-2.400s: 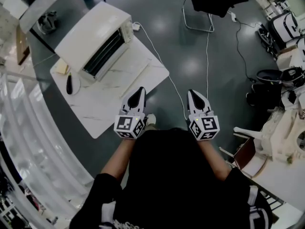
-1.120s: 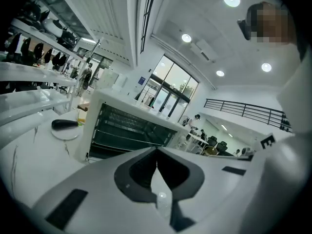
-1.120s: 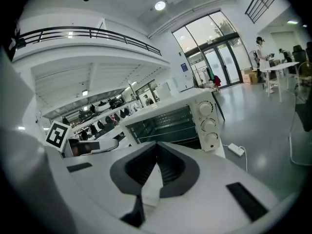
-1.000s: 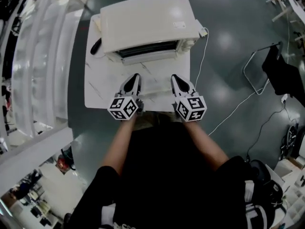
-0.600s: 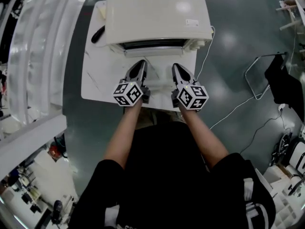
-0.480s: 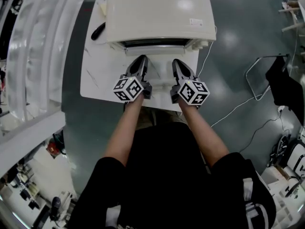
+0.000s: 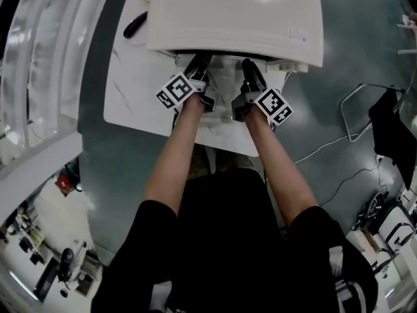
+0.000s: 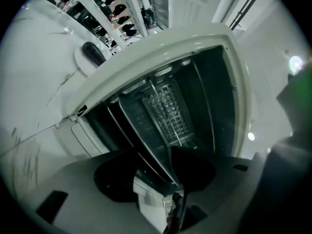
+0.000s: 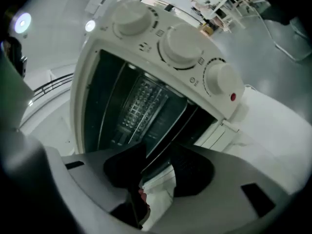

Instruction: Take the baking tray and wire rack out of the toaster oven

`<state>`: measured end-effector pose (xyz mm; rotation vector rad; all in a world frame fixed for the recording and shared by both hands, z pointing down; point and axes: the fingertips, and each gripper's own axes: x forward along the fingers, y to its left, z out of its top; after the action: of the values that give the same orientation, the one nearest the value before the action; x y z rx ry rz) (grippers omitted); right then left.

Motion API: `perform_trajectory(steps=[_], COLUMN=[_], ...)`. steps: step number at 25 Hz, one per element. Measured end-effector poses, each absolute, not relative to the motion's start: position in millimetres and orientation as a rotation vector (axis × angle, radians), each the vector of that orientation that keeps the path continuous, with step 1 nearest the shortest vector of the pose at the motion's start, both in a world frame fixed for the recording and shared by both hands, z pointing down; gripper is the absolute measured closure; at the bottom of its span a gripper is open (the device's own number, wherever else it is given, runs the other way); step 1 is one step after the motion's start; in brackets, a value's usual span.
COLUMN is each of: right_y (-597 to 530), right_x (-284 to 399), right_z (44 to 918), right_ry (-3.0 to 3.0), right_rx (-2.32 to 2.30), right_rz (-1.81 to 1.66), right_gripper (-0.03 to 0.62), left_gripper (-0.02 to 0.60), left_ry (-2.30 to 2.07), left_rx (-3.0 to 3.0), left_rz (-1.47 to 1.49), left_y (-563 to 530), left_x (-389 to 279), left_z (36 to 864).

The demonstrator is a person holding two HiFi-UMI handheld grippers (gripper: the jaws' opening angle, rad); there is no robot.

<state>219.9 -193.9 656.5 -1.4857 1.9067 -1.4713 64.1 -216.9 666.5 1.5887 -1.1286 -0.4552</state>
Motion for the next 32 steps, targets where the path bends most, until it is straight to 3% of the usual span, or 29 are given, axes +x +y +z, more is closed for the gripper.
perform_trajectory(steps=[16,20,23,32], right_y=[-268.7,-273.5,-271.7,-246.6], right_x=[227.3,228.9,230.9,231.4], right_z=[685.7,690.1,692.2,692.0], right_ry=[1.618,1.596,1.598,1.562], right_rx=[-1.372,-1.374,-1.389,-1.362], right_rz=[-1.507,-1.517,-1.526,-1.549], right_gripper=[0.416,0.418,0.466,0.482], left_gripper=[0.376,0.431,0.471,0.485], left_ry=[-1.126,-1.114,-1.092,-1.046], left_rx=[1.359,1.359,1.379,1.344], left_rz=[-0.624,-0.645,-0.669,-0.706], left_y=[-268.7,-273.8,-274.9,-251.7], left_x=[54.5,50.7,50.7,53.1], left_z=[702.8,703.0,699.5,698.7])
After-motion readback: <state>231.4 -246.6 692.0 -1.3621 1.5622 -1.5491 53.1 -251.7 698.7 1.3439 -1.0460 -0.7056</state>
